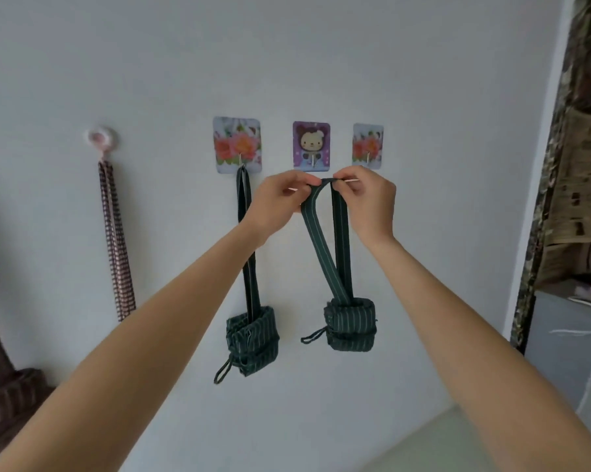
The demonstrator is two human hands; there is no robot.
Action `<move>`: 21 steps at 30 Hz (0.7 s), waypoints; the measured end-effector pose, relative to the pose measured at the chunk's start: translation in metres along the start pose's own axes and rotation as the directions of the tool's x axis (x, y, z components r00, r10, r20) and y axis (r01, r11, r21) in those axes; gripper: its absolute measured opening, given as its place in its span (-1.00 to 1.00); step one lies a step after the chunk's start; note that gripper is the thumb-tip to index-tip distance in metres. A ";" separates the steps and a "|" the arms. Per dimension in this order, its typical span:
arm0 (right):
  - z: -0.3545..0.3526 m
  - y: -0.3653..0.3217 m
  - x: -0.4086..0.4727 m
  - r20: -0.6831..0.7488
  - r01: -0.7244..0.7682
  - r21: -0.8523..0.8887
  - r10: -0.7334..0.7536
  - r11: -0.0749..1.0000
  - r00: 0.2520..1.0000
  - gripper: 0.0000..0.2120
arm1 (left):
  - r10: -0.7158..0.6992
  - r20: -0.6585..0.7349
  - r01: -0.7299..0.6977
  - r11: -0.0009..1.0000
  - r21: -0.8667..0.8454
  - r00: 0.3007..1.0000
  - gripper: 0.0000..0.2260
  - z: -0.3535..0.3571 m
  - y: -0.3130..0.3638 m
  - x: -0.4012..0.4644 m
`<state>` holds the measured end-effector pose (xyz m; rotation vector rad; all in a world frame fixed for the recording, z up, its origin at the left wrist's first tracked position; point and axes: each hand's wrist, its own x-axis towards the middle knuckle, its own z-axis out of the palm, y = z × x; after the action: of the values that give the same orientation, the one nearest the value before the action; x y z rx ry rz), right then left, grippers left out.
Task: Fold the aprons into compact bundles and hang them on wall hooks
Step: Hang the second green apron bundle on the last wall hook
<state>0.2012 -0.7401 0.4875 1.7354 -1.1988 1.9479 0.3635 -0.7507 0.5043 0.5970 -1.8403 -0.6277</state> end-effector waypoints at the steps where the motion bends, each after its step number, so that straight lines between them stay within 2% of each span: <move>1: 0.004 0.007 0.012 -0.013 0.005 -0.007 -0.005 1.000 1.000 -0.94 | 0.018 -0.034 -0.016 0.999 0.047 0.999 -0.82 0.003 -0.004 0.016; 5: 0.019 0.024 0.052 -0.027 -0.025 -0.008 0.025 1.000 0.999 -0.98 | 0.141 -0.216 -0.073 0.953 0.295 0.966 -0.89 0.008 -0.013 0.062; 8: 0.034 0.034 0.072 0.036 -0.111 0.006 0.110 0.994 0.993 -0.93 | 0.165 -0.308 -0.034 0.920 0.390 0.937 -0.93 0.007 -0.020 0.080; 12: 0.045 0.044 0.082 0.132 -0.271 0.119 0.255 0.955 0.958 -0.86 | 0.216 -0.295 -0.027 0.845 0.534 0.931 -0.93 0.009 -0.028 0.086; 15: 0.045 0.050 0.073 0.211 -0.274 0.085 0.251 0.958 0.945 -0.89 | 0.244 -0.221 -0.062 0.791 0.609 0.944 -0.90 0.014 -0.032 0.081; 19: 0.042 0.055 0.059 0.286 -0.320 0.115 0.277 0.940 0.917 -0.93 | 0.188 -0.267 -0.009 0.831 0.556 0.945 -0.87 0.020 -0.039 0.076; 21: 0.037 0.056 0.054 0.314 -0.359 0.154 0.299 0.920 0.901 -0.91 | 0.168 -0.252 0.007 0.820 0.572 0.953 -0.86 0.023 -0.043 0.073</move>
<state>0.1763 -0.8185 0.5125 2.0938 -1.5237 2.1300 0.3234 -0.8272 0.5177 0.9416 -1.7466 0.0955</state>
